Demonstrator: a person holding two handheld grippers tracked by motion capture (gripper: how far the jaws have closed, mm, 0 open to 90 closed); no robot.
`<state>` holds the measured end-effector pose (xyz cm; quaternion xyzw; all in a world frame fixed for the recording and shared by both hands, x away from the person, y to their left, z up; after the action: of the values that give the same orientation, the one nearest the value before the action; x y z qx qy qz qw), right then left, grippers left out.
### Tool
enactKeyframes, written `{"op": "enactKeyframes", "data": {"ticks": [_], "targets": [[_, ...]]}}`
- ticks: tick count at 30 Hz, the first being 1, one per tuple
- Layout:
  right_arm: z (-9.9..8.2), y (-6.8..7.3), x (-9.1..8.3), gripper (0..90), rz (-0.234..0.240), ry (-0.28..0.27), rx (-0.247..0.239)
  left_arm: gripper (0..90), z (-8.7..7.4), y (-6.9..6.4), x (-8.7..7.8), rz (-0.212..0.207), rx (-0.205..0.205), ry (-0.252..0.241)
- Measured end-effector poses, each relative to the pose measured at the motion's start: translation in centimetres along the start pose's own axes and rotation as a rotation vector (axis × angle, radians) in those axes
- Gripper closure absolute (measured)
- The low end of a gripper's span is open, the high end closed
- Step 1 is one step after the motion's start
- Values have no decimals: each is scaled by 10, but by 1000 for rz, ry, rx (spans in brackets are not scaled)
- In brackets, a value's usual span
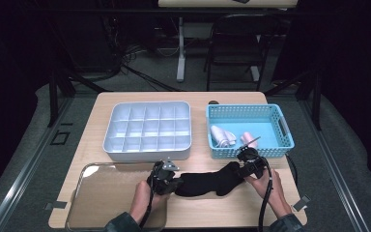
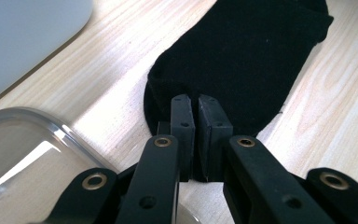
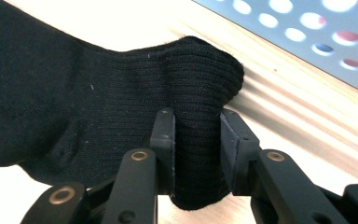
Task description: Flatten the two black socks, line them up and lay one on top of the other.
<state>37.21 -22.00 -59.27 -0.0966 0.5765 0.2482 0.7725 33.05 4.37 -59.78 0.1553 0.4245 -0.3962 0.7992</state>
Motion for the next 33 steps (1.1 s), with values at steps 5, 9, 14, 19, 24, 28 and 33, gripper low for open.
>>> {"op": "enactKeyframes", "data": {"ticks": [5, 9, 14, 19, 24, 28, 33], "targets": [[-2, -1, 2, 537, -3, 30, -11, 848, -2, -2, 2, -5, 6, 31], [-4, -7, -9, 495, 53, -2, 16, 711, -2, 2, 1, 6, -29, 34], [-6, -15, -7, 551, 20, 2, 50, 647, -2, 1, 8, 18, -39, 62], [-6, -15, 1, 645, 2, 30, 48, 694, -3, 0, 11, 38, -21, 73], [-7, -17, 1, 719, 8, 24, 60, 642, -4, 1, 11, 50, -25, 83], [-7, -17, -1, 800, 5, 17, 66, 631, -4, 2, 12, 54, -35, 89], [0, -9, -13, 830, -28, -48, 36, 731, -1, -3, 15, 49, -10, 90]]}}
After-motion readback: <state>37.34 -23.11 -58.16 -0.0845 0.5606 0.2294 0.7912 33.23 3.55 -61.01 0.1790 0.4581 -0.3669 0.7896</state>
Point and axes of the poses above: each handheld gripper's, and its own axes: x roughly forward along the jaws, z roughly out of its top, y roughly to its left, the point moved 6 cm from there along x, roughly forward along the jaws, and after that the axes turned 4 degrees about z, right-handed, at the moved point
